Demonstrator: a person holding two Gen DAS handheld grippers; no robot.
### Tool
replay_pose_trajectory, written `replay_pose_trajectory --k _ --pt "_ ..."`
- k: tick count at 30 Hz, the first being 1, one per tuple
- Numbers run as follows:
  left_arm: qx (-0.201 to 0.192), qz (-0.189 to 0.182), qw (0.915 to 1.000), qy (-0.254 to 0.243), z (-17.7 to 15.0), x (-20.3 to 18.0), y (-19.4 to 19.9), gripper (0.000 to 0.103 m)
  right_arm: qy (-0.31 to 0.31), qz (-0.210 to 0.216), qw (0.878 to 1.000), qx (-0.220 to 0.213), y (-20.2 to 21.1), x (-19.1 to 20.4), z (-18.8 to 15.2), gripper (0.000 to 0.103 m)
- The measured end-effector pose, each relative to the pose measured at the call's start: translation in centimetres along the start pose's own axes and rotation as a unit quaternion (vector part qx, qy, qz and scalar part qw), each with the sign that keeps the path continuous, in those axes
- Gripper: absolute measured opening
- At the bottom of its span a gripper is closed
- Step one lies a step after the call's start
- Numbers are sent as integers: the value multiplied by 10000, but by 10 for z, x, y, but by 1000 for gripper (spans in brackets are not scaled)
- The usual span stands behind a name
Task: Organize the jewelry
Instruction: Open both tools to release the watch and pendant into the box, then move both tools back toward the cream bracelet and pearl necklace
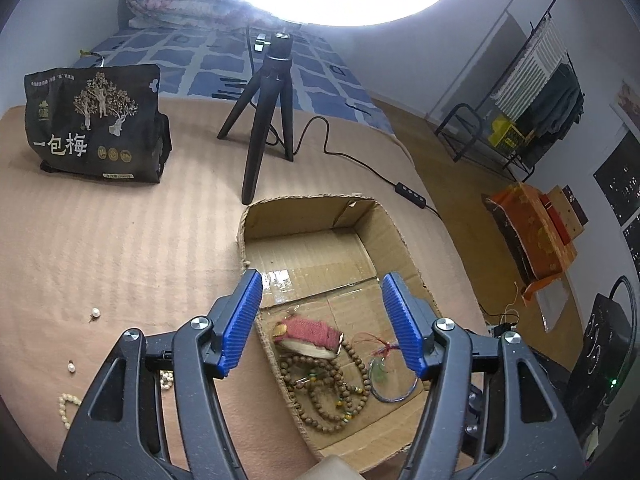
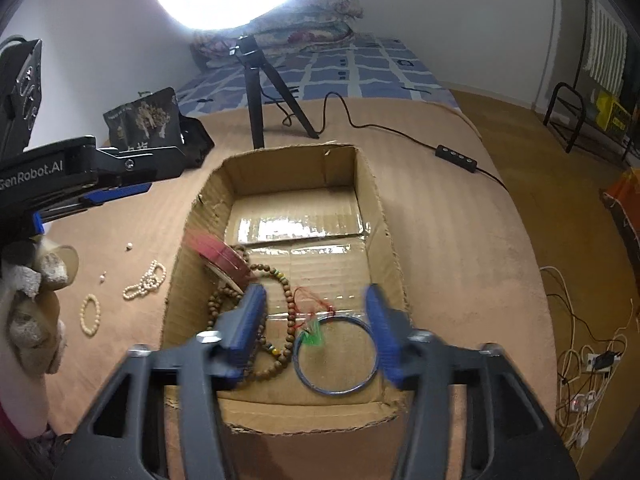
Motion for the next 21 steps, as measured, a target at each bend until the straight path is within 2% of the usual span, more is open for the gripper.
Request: replay_pose_trajectory --k 13,21 --pt "-106 143 9996 -221 -2 6 23 64 8 -23 10000 -72 10 4 -1 54" --pt "-265 343 9986 -303 -2 25 51 64 99 -12 9997 -227 21 18 2 54"
Point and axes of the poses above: each gripper's, at about its wrist camera, not at the fingertips, and y roughly against the way its jaws point, x to its left, z to its top, the point moved 4 cm from there along -y, roughly the way its jaws point, and after that the axes turned 1 degree about -x, right-handed, at the moved point
